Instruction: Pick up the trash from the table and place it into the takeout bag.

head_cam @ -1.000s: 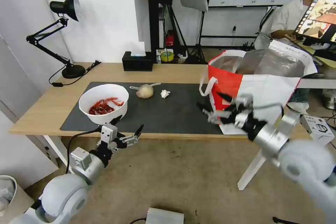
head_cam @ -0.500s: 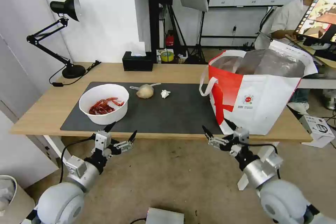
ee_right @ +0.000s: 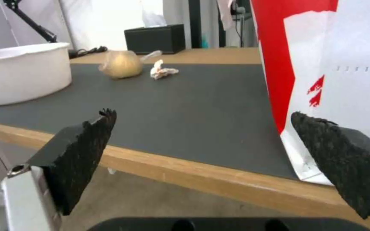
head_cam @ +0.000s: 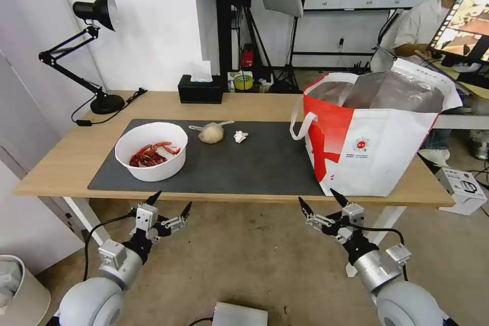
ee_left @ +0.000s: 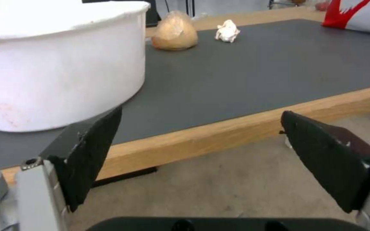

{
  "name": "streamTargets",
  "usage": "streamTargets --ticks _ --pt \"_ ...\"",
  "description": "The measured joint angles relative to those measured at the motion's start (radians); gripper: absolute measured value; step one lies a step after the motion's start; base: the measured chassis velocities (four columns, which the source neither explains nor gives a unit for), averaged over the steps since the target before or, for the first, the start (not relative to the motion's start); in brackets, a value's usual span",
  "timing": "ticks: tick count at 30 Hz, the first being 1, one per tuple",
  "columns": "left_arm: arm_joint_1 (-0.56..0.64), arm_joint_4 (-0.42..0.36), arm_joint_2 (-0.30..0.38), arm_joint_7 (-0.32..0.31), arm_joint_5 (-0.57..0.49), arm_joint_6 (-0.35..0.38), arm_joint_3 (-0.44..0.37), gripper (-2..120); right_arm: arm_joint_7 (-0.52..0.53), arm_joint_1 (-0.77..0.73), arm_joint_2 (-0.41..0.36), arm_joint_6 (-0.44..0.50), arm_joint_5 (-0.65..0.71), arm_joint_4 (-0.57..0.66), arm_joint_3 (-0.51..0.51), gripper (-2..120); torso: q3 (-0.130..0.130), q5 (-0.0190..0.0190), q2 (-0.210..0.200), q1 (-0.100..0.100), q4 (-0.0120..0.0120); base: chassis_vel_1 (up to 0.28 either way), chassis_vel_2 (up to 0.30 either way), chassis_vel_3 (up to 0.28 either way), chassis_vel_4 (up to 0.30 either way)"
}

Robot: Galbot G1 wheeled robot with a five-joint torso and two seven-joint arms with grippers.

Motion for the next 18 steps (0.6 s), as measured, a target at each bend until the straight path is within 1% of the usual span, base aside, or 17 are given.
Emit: streamTargets --ticks 18 --pt "-0.011 0.003 0.005 0.001 -0.007 -0.001 0.003 100 -0.003 0.015 -0.003 -0.002 0.005 -0.003 -0.013 100 0.000 0.0000 0.000 0.000 -0.0001 0.000 0.000 0.000 0.000"
